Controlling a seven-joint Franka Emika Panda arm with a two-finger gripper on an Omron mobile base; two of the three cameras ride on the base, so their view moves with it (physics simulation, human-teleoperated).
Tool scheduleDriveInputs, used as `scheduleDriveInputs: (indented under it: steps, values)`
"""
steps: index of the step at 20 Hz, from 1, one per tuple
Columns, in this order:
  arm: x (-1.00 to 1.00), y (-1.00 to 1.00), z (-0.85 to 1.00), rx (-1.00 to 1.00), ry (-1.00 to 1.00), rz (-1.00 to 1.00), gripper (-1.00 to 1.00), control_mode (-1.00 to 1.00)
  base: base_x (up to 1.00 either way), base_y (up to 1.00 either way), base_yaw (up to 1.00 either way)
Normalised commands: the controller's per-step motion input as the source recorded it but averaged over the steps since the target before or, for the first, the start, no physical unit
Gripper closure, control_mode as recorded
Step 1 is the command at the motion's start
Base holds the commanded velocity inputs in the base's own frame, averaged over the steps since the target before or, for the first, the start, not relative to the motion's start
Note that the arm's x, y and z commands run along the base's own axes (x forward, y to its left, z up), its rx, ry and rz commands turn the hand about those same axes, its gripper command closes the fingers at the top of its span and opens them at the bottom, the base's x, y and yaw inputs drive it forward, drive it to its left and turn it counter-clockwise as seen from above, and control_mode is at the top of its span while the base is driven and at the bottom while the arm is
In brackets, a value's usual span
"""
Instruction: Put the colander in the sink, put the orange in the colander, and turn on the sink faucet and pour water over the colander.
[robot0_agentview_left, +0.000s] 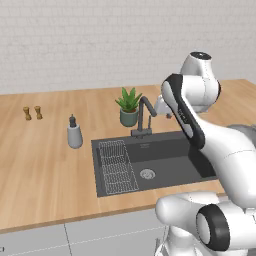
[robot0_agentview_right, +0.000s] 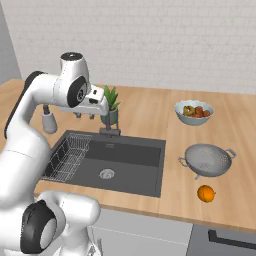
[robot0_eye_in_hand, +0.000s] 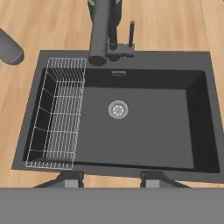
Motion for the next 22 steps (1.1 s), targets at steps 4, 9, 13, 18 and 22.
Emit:
scheduleDriveInputs:
  steps: [4,9,13,18,22]
  values:
    - [-1.0,-0.92,-1.0,-0.03,-0.41,0.13,-1.0,-1.0,0.0,0.0,0.0]
    - [-0.53,-0.45,-0.91,-0.39,-0.08,0.08,-1.0,-1.0,0.0,0.0,0.0]
    - [0.0,0.0,0.0,0.0,0.0,0.0,-1.0,-1.0,0.0,0.0,0.0]
    - [0.0,0.0,0.0,0.0,0.0,0.0,-1.0,-1.0,0.0,0.0,0.0]
    - [0.0,0.0,0.0,0.0,0.0,0.0,-1.0,-1.0,0.0,0.0,0.0]
